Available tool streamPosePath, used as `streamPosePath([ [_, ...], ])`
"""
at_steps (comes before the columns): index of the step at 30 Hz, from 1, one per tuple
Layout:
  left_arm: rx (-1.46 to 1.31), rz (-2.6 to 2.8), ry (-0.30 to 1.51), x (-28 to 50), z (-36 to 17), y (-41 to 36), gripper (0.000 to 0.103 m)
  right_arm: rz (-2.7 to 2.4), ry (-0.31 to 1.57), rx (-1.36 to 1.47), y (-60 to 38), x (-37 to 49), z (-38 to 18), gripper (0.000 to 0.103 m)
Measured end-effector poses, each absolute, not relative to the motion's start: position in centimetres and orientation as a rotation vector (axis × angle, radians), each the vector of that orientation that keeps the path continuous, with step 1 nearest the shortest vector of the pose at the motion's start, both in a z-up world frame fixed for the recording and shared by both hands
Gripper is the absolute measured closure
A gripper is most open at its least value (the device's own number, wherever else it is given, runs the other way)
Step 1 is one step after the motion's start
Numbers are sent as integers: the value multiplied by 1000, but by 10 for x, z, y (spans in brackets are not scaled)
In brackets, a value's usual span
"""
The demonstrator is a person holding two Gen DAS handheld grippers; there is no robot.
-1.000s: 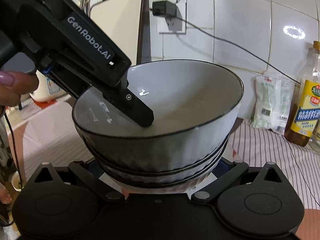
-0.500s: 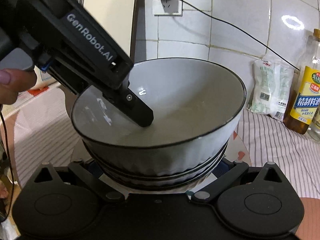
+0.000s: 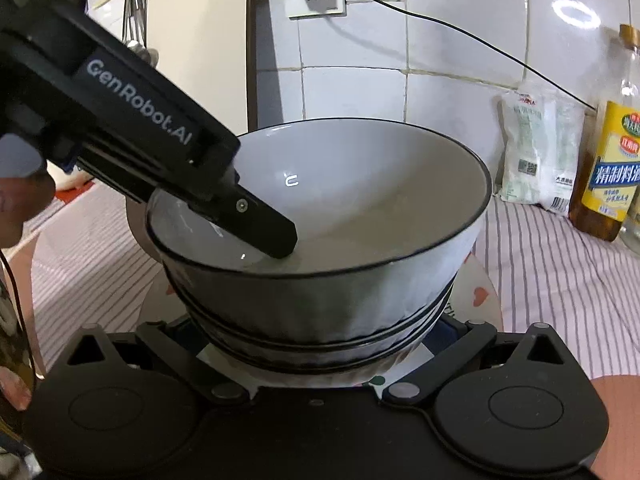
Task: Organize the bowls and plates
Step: 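Carry the bowl stack with the left gripper onto the bunny plate stack, then open the left gripper and withdraw it from the bowls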
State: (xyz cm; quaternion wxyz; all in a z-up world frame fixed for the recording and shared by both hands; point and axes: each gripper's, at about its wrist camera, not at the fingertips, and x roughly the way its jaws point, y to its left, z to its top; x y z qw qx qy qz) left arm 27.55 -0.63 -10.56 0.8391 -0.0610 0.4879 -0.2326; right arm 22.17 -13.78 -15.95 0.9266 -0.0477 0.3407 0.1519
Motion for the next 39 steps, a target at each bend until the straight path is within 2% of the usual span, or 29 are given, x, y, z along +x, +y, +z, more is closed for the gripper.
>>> streamPosePath([
  [5,-90,-439,1018,270,-98,-11,66,248,743,-186,-128,215,-159,0],
  [9,12,-407,949,253,-83,-18,56,235,742,-189,-129,195,-149,0],
  [16,14,-333,882,222,-48,-15,49,211,698,-154,-135,158,-122,0],
  [20,7,-307,836,197,-24,-16,42,147,677,-114,-148,144,-104,0],
  [31,32,-261,771,153,36,-9,38,36,603,-20,-177,115,-38,3],
  [39,24,-218,769,127,49,9,35,-19,584,-37,-182,88,1,2],
])
